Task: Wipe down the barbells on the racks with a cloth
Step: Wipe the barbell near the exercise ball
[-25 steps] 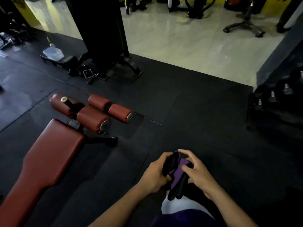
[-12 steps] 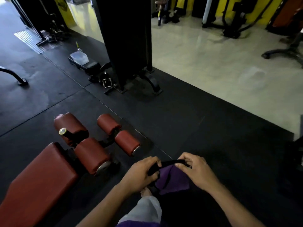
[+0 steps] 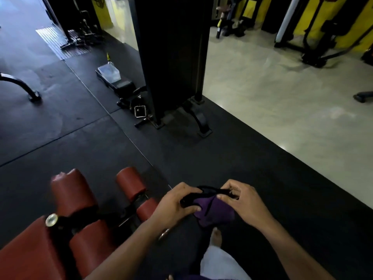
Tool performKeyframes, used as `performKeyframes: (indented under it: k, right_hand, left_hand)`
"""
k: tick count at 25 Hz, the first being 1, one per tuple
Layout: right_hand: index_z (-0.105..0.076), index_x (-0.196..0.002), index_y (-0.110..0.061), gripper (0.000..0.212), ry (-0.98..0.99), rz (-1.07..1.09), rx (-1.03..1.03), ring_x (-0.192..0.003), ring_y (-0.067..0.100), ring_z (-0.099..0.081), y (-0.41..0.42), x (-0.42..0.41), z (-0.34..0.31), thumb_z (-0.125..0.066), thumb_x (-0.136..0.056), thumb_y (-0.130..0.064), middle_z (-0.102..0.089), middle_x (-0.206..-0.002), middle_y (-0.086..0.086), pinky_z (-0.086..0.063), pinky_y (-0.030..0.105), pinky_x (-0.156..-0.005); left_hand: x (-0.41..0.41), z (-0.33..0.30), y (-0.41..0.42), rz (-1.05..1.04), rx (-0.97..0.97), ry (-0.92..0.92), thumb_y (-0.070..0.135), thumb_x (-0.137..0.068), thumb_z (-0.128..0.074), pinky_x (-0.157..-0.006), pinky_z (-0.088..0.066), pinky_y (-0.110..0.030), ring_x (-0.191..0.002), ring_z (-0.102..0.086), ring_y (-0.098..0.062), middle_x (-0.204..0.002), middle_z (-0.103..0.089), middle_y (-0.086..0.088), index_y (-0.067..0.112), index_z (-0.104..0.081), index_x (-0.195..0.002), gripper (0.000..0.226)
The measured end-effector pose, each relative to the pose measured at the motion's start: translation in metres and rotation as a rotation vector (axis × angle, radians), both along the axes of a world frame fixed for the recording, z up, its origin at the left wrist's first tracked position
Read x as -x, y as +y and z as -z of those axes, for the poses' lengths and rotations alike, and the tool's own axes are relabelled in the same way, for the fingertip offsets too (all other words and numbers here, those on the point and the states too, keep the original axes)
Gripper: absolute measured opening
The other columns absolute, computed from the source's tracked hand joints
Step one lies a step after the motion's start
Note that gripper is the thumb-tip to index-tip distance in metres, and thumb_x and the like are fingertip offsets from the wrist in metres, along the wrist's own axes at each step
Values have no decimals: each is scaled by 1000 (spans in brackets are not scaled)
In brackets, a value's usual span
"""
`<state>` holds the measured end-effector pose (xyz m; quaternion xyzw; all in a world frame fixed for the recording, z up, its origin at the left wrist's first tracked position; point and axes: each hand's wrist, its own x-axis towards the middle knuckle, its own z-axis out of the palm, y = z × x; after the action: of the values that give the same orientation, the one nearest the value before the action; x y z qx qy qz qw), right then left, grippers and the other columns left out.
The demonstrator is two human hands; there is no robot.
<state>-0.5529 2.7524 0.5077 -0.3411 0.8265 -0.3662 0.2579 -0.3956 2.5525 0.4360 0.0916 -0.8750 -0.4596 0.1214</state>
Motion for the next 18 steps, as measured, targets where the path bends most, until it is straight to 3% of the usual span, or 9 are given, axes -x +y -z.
performKeyframes:
  k: [4,9,12,14,16,18]
  right_hand:
    - [-65,-84,-37,16,-24,-101,-1,-84,2,-68,-76,105,7,-77,-87,-27,-71,-86,-15,-57,41,-83]
    - [-67,-85,-38,12,-52,-220,-36,-86,0,-67,-175,212,-1,-75,-89,-31,-71,-88,-18,-58,37,-82]
    - [-67,-84,-40,13,-49,-321,-13,-87,-2,-66,-257,258,-10,-74,-90,-31,-70,-89,-19,-56,29,-81]
    - [-67,-87,-36,9,-59,-354,30,-88,-5,-64,-308,272,-21,-72,-92,-30,-69,-89,-19,-51,16,-79]
    - [-68,-89,-30,5,-95,-412,67,-89,-6,-63,-374,286,-31,-70,-93,-31,-70,-89,-18,-48,8,-72]
    - [-70,-90,-27,5,-161,-488,76,-88,-7,-64,-451,297,-40,-70,-94,-30,-71,-90,-17,-47,6,-70]
  left_hand:
    - [87,16,-62,-74,68,-42,50,-87,-71,-81,-53,-37,-93,-59,-5,-100,-56,16,34,-62,-101,22]
    - [161,-13,-148,-297,-159,-87,21,-94,-70,-81,-55,-40,-89,-65,-15,-94,-66,8,30,-59,-99,15]
    - [190,-35,-195,-529,-392,-8,16,-96,-68,-89,-56,-37,-95,-65,-18,-98,-64,4,31,-61,-120,29]
    - [201,-34,-223,-667,-641,75,19,-94,-71,-95,-56,-35,-105,-66,-18,-108,-64,4,35,-65,-124,35]
    - [215,-23,-263,-677,-898,88,30,-83,-82,-92,-57,-35,-113,-67,-21,-124,-65,-3,29,-64,-129,49]
    - [233,-8,-311,-734,-1091,20,38,-66,-93,-84,-58,-32,-113,-68,-26,-129,-66,-13,15,-60,-131,77]
